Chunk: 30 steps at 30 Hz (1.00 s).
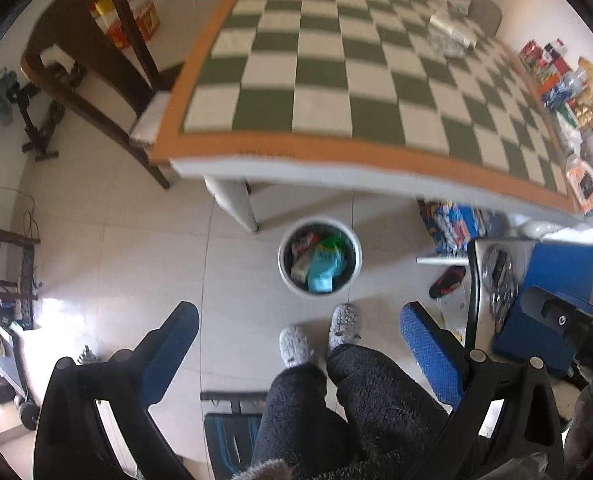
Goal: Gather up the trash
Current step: 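Raise both tools away from the bin toward the table, then grasp silver pill blister with left tool while right tool grasps white leaflet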
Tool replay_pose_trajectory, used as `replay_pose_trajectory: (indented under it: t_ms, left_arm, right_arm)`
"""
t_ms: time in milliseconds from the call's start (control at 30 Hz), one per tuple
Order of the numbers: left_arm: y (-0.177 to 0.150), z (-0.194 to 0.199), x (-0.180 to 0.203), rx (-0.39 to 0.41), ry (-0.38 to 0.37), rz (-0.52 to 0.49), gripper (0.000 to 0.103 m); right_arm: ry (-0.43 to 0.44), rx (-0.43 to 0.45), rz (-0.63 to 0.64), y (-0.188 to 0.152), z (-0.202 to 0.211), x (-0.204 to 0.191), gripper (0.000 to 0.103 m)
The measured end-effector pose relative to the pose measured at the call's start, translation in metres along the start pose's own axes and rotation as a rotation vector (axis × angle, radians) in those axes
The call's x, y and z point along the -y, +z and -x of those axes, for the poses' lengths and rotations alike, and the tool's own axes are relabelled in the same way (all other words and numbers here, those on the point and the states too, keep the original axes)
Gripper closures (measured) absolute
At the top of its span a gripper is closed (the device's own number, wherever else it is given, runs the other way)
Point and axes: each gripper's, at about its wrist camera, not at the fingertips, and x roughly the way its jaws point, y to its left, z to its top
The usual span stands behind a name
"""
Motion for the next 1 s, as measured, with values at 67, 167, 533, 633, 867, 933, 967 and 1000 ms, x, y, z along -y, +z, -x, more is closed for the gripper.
replay_pose_trajectory:
  t_ms: [67,167,533,633,867,933,967,1000]
  left_arm:
    - [0.02,0.009,0.005,0.029,0.01,-0.002,0.0]
    - [0.065,0.017,0.018,0.084,0.043,-0.012,0.0]
    - [0.274,-0.022,0.122,0.169,0.158,-0.165,0.0]
    - [0.332,-0.052,0.142,0.15,0.226,-0.201,0.0]
    - [0.437,-0.145,0.154,-0.004,0.182,-0.076,0.0]
    - [0.457,-0.17,0.161,-0.044,0.169,-0.056,0.0]
    - [0.463,-0.18,0.164,-0.055,0.168,-0.051,0.0]
    - [0.471,-0.191,0.167,-0.069,0.166,-0.046,0.0]
  right_arm:
    - [0.023,0.018,-0.024,0.013,0.013,0.0,0.0]
    - [0.052,0.061,-0.043,0.05,0.036,0.0,0.0]
    - [0.022,0.113,-0.06,0.26,0.056,0.072,0.0]
    - [-0.028,0.07,-0.012,0.331,0.039,0.098,0.0]
    - [-0.17,-0.043,0.166,0.514,-0.042,0.141,0.0]
    - [-0.187,-0.066,0.211,0.55,-0.067,0.144,0.0]
    - [-0.195,-0.081,0.238,0.574,-0.084,0.145,0.0]
    - [-0.2,-0.094,0.265,0.591,-0.098,0.144,0.0]
